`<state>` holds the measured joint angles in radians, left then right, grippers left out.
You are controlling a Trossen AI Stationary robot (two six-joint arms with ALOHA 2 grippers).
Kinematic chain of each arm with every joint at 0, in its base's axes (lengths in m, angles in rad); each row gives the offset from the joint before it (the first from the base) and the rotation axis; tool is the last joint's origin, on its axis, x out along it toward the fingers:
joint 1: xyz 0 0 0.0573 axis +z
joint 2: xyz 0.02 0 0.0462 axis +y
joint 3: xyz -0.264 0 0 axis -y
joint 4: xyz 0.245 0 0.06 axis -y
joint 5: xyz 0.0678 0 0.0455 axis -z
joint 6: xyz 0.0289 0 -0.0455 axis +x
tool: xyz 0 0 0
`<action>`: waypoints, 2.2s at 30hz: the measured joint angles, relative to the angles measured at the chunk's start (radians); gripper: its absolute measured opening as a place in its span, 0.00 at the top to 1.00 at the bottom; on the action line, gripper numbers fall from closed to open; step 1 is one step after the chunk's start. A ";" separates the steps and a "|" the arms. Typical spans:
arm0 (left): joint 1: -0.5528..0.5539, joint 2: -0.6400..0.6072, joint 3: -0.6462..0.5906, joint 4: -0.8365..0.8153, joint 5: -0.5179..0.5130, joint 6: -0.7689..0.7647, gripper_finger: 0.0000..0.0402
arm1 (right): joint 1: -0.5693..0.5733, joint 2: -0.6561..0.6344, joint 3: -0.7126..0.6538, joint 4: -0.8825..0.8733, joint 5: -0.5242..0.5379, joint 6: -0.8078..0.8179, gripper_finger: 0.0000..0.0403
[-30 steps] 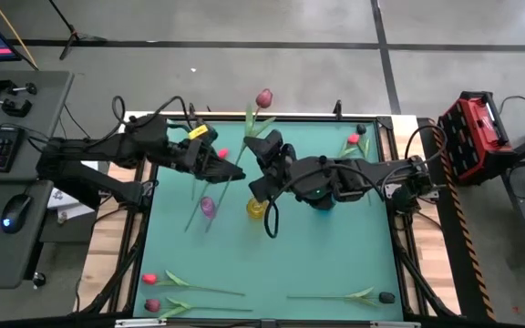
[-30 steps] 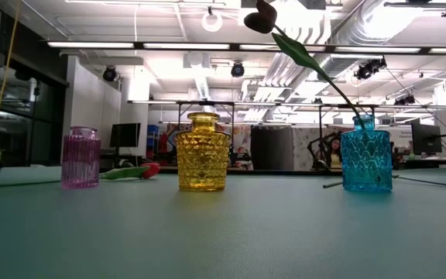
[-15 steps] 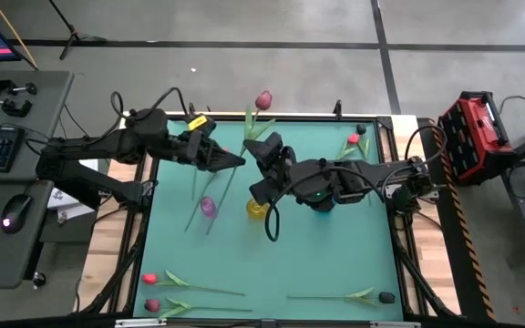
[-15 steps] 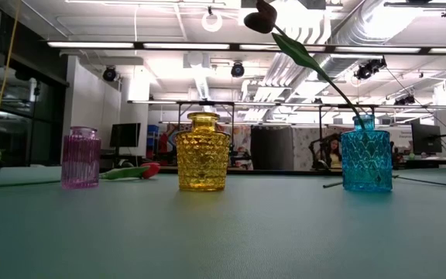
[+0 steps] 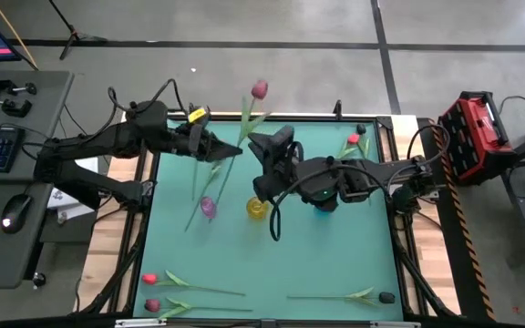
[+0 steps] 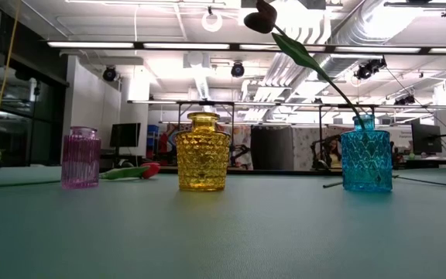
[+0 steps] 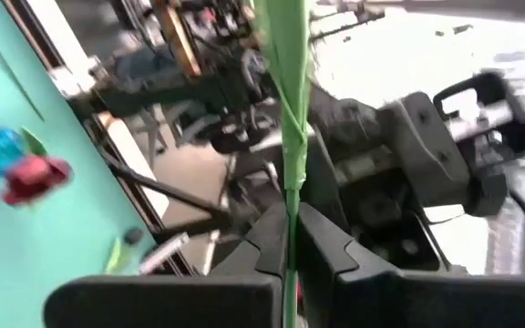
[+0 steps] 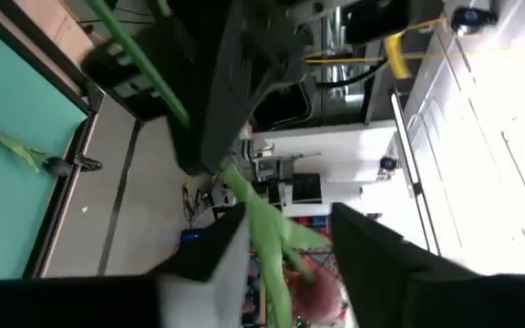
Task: Sort flowers into vase by color
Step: Put the right dark red flower into the blue vase
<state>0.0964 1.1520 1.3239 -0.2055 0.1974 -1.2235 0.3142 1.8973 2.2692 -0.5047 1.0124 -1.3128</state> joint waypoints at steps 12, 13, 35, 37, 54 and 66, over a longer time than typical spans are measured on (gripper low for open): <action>0.121 -0.103 0.000 -0.110 -0.141 0.594 1.00 | 0.001 -0.194 0.000 -0.397 -0.135 1.085 0.34; 0.107 -0.106 0.000 -0.106 -0.178 0.661 1.00 | -0.026 -0.228 0.000 -0.458 -0.240 1.252 0.34; -0.101 0.126 0.000 0.460 -0.310 0.917 1.00 | -0.268 -0.293 -0.226 0.098 -0.822 1.541 0.36; -0.100 0.140 0.000 0.466 -0.313 0.903 1.00 | -0.269 -0.279 -0.226 0.132 -0.838 1.541 0.36; -0.103 0.185 -0.001 0.490 -0.302 0.887 1.00 | -0.275 -0.261 -0.225 0.149 -0.829 1.567 0.75; -0.066 0.130 0.000 0.381 -0.235 0.956 0.85 | -0.274 -0.299 -0.225 0.068 -0.823 1.523 0.99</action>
<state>0.0305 1.2820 1.3243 0.1752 -0.0375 -0.2680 0.0399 1.5987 2.0441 -0.4370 0.1897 0.2102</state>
